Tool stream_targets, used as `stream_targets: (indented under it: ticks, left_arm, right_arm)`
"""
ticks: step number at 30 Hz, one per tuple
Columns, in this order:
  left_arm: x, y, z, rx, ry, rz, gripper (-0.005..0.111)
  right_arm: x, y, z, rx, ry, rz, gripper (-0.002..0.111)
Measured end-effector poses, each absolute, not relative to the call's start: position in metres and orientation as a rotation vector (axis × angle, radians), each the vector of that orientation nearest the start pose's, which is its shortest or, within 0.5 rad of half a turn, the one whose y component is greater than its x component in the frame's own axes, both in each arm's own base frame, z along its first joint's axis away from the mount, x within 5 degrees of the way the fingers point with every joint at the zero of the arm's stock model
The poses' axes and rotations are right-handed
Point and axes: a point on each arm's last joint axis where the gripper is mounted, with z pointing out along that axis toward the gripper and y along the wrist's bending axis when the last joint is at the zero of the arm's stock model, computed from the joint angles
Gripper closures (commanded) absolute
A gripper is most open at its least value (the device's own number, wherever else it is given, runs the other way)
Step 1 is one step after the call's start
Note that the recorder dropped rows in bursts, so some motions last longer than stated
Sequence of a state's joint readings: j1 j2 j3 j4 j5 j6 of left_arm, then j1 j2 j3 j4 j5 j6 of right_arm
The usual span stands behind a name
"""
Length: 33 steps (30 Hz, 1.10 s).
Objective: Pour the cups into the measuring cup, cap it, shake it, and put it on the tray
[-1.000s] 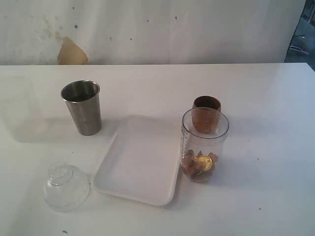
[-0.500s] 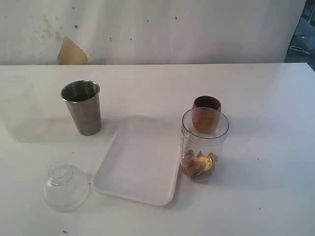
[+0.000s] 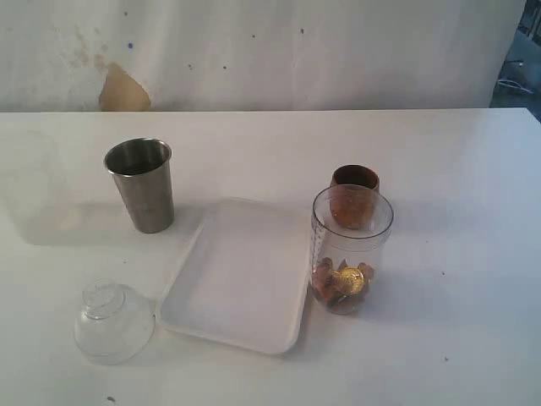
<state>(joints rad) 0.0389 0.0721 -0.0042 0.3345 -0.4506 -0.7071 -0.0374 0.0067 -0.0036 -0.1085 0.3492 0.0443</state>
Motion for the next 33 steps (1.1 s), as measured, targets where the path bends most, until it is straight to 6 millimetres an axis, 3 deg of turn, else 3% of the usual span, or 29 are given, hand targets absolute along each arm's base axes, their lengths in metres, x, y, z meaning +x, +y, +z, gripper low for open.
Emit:
stream_targets:
  ticks: [2,3,15,23,33]
  left_arm:
    - [0.059,-0.014,0.246,-0.078,1.181,-0.391,0.005]
    - [0.063,-0.016,0.245,-0.06,1.202,-0.395,0.001]
    - [0.108,-0.035,0.215,0.187,1.532,-0.448,0.002]
    - [0.138,-0.039,0.194,0.277,1.636,-0.469,0.002]
    - [0.212,-0.052,0.175,0.394,1.741,-0.537,0.002]
  right_arm:
    - [0.053,-0.005,0.183,0.007,1.835,-0.101,0.108]
    - [0.053,-0.005,0.183,0.007,1.835,-0.101,0.108]
    - [0.053,-0.005,0.183,0.007,1.835,-0.101,0.108]
    - [0.053,-0.005,0.183,0.007,1.835,-0.101,0.108]
    - [0.053,-0.005,0.183,0.007,1.835,-0.101,0.108]
